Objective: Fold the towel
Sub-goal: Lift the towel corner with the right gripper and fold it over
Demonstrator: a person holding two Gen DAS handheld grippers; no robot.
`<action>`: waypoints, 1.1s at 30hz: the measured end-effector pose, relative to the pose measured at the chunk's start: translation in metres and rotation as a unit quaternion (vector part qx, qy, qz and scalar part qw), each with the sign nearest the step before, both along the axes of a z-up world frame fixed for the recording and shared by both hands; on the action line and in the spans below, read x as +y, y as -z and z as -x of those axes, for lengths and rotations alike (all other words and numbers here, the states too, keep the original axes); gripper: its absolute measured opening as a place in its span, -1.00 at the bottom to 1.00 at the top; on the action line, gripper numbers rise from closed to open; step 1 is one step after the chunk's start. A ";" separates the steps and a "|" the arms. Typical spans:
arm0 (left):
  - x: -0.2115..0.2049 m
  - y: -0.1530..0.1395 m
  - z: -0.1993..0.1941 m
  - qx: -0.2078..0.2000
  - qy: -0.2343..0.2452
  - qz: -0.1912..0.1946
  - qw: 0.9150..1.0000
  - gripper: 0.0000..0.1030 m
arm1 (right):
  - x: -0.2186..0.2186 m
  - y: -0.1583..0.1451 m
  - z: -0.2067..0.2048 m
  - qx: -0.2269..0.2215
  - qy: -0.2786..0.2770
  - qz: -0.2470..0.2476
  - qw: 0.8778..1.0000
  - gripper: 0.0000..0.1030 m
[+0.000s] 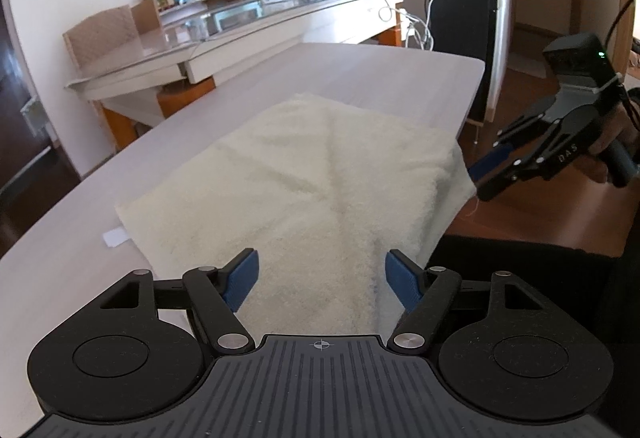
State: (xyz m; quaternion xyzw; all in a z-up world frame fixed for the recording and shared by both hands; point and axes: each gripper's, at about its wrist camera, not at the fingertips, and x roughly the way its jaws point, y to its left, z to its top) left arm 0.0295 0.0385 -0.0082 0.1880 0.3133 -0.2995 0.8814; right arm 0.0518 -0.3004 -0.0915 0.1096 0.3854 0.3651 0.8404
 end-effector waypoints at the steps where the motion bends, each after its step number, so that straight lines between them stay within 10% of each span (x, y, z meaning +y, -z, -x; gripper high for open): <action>1: 0.001 -0.001 0.001 -0.002 -0.002 0.000 1.000 0.46 | 0.000 0.002 -0.002 0.005 0.002 -0.008 1.000 -0.06; 4: 0.007 -0.006 0.006 -0.014 -0.009 0.001 1.000 0.46 | 0.002 0.009 -0.010 0.035 0.012 -0.045 0.998 -0.86; 17: 0.023 0.000 0.070 -0.060 0.011 -0.075 0.995 0.46 | -0.023 -0.042 -0.012 0.061 0.018 -0.182 0.981 -0.87; 27: -0.012 0.040 0.093 -0.146 0.062 -0.187 0.969 0.41 | -0.022 -0.083 -0.033 0.053 0.017 -0.259 0.964 -0.87; 33: -0.024 0.060 0.097 -0.191 0.063 -0.237 0.951 -0.03 | -0.017 -0.088 -0.041 0.050 0.021 -0.259 0.964 -0.86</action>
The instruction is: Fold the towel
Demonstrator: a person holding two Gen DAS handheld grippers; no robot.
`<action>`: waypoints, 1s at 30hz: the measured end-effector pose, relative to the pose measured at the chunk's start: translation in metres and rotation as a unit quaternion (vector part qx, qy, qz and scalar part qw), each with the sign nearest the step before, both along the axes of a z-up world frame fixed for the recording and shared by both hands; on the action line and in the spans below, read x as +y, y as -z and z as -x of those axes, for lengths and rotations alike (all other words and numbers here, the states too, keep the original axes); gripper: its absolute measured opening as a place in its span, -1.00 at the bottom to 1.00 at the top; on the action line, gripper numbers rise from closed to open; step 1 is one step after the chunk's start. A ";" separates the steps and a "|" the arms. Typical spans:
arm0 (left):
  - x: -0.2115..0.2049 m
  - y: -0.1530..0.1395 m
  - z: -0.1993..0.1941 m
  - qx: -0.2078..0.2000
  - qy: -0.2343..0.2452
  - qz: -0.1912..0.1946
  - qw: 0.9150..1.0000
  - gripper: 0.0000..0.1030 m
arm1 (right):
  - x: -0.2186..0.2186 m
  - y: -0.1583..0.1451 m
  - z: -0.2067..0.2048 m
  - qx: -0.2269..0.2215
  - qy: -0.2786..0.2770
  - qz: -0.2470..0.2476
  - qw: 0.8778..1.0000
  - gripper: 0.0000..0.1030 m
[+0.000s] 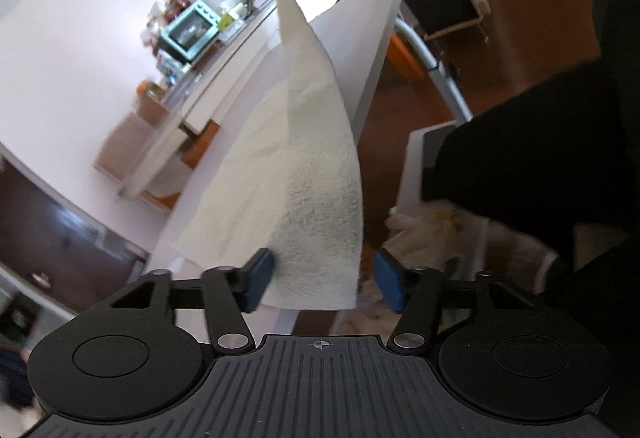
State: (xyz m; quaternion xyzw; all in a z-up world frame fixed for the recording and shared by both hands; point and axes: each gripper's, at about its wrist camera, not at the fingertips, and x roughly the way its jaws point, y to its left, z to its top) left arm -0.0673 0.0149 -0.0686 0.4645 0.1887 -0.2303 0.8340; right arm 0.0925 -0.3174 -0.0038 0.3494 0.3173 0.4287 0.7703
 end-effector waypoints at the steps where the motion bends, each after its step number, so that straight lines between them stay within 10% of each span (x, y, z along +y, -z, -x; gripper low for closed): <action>1: 0.000 0.001 0.001 -0.003 0.000 0.000 1.000 -0.04 | 0.000 0.000 0.000 -0.002 0.002 0.005 1.000 -0.87; 10: 0.025 -0.040 -0.012 0.068 -0.017 0.066 0.995 -0.78 | -0.004 0.007 -0.007 0.005 0.008 0.023 1.000 -0.87; 22: 0.057 -0.090 -0.105 0.144 -0.068 0.189 0.969 -0.81 | -0.010 0.013 -0.036 0.045 0.034 0.033 0.998 -0.86; 30: 0.059 -0.070 -0.145 0.183 -0.090 0.193 0.960 -0.81 | -0.006 0.024 -0.048 0.033 0.042 0.128 0.990 -0.44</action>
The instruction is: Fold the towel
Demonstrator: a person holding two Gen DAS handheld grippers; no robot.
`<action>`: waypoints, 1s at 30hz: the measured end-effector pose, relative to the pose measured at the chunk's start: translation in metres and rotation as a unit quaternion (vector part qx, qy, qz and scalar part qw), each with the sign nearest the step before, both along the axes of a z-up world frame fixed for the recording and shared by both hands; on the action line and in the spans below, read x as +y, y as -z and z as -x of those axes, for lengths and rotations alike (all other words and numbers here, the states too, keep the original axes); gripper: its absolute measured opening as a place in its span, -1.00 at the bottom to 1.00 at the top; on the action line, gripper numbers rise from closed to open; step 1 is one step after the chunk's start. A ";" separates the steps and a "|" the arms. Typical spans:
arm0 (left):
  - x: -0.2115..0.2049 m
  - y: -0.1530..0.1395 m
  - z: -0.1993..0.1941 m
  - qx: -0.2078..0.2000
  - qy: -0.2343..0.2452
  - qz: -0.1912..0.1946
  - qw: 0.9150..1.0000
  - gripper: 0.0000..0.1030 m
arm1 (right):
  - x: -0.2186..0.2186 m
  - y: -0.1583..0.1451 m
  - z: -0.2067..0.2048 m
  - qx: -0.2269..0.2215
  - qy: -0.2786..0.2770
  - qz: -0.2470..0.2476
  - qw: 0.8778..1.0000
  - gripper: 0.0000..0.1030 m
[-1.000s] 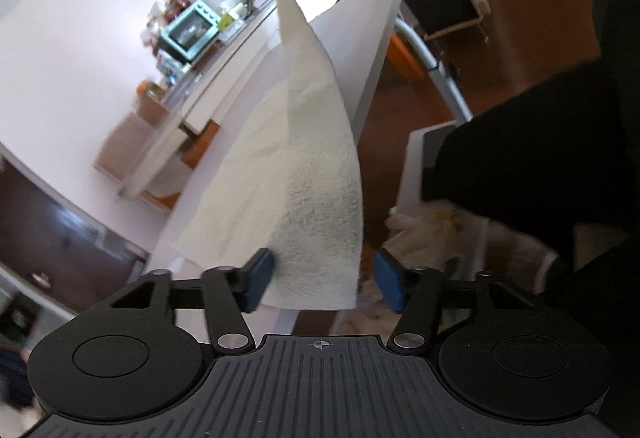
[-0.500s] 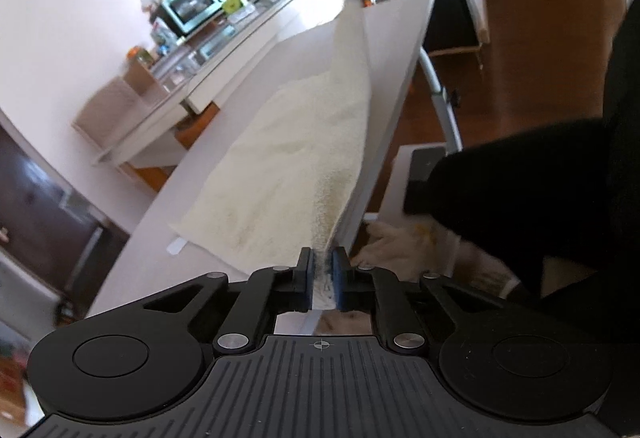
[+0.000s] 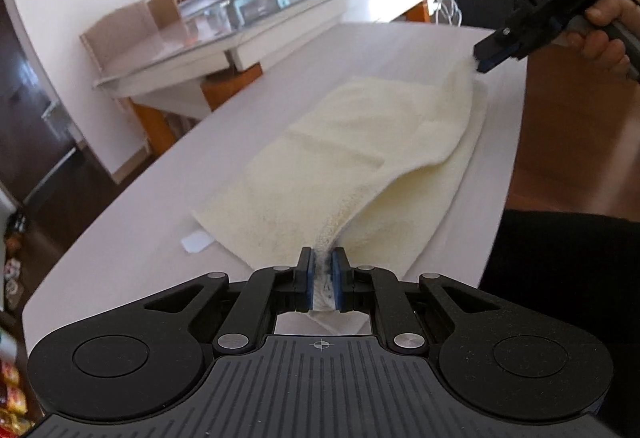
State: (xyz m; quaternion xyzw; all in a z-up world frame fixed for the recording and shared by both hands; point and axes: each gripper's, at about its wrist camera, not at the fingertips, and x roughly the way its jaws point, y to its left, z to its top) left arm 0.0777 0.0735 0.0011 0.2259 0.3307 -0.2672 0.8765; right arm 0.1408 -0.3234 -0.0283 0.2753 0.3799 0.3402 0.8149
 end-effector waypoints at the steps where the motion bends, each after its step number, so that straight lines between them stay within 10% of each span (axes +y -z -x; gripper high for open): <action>1: 0.001 0.000 -0.001 0.000 -0.002 0.002 1.000 -0.81 | -0.003 -0.006 0.005 -0.034 0.001 0.032 0.999 -0.43; 5: 0.004 0.001 -0.004 -0.001 0.004 0.002 1.000 -0.81 | 0.003 -0.020 0.021 -0.141 -0.023 0.135 0.981 -0.29; 8: 0.005 0.002 -0.006 -0.002 0.006 0.001 1.000 -0.81 | 0.025 -0.025 0.033 -0.245 -0.080 0.241 0.936 -0.28; 14: 0.005 0.002 -0.009 0.000 0.001 0.006 1.000 -0.80 | 0.077 -0.008 0.056 -0.417 -0.217 0.412 0.780 -0.32; 19: 0.007 0.001 -0.008 0.001 0.001 0.006 1.000 -0.80 | 0.096 -0.006 0.074 -0.481 -0.254 0.459 0.702 -0.42; 20: 0.007 0.001 -0.008 0.001 0.002 0.006 1.000 -0.79 | 0.098 -0.006 0.075 -0.484 -0.259 0.465 0.694 -0.84; 22: 0.007 0.001 -0.007 0.000 0.003 0.002 1.000 -0.78 | 0.099 -0.007 0.076 -0.480 -0.262 0.469 0.693 -0.93; 30: 0.004 0.005 0.007 -0.018 0.022 -0.017 0.999 -0.56 | 0.088 -0.029 0.066 -0.442 -0.231 0.413 0.762 -0.94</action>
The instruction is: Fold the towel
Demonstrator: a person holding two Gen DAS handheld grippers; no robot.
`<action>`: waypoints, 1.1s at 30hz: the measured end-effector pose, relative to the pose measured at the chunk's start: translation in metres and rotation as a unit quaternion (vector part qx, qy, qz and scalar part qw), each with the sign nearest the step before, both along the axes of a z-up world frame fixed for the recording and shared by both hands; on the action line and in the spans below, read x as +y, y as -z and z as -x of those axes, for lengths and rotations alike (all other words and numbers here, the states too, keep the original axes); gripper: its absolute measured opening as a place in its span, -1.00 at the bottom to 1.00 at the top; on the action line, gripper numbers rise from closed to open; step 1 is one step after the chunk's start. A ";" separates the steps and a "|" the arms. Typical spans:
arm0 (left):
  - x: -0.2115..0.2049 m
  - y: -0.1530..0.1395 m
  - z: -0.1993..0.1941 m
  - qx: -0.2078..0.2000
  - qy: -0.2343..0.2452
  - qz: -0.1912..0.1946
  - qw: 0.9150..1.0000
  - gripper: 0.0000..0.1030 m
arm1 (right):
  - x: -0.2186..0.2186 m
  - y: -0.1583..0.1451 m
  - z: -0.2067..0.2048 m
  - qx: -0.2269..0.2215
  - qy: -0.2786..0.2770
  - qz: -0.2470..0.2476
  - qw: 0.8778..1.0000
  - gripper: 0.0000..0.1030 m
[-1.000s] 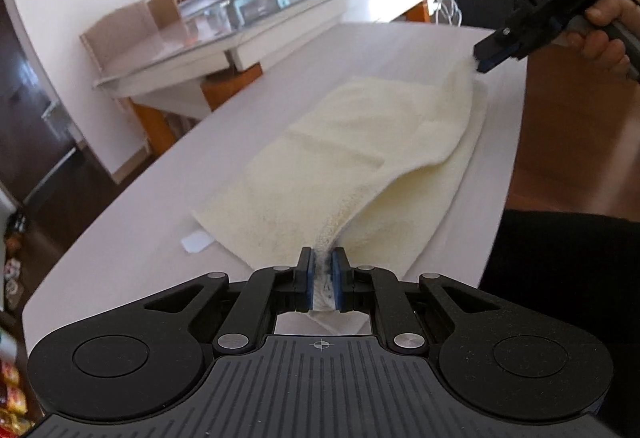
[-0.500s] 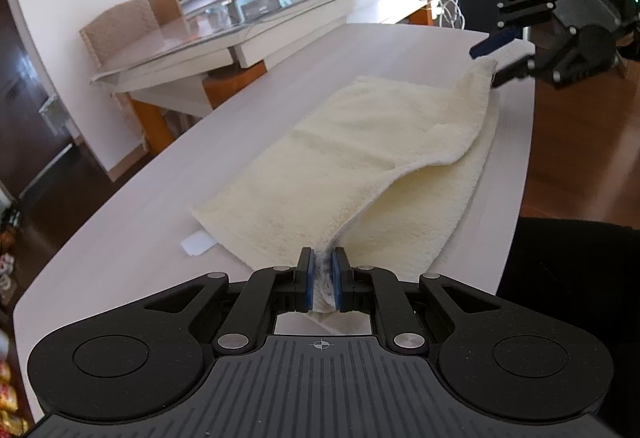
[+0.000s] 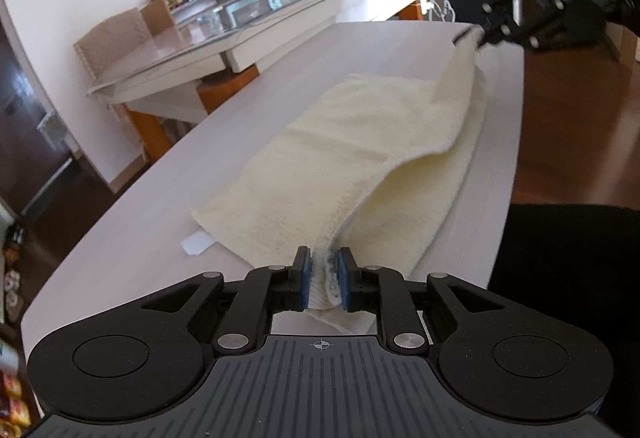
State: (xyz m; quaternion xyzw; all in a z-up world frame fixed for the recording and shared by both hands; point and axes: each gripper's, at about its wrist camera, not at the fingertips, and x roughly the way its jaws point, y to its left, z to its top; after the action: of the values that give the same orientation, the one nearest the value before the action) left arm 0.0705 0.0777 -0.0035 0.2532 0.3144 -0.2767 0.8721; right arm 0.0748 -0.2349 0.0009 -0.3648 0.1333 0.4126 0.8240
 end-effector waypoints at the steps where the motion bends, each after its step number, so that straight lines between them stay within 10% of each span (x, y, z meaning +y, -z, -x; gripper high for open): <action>1: -0.001 0.001 0.002 -0.004 0.003 -0.006 1.000 -0.50 | -0.002 -0.002 -0.003 0.006 0.004 -0.008 1.000 -0.94; 17: -0.001 -0.007 0.021 -0.020 0.031 -0.054 0.998 -0.84 | -0.015 -0.010 -0.018 0.068 0.039 -0.068 0.995 -0.94; 33: 0.006 -0.044 -0.069 0.000 -0.072 0.021 0.997 -0.87 | -0.022 -0.028 -0.122 0.189 0.133 -0.169 0.958 -0.94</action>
State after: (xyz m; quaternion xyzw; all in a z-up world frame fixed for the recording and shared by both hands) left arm 0.1398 0.0833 0.0400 0.2115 0.3257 -0.2194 0.8950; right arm 0.1966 -0.2567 0.0284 -0.1145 0.2625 0.3774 0.8807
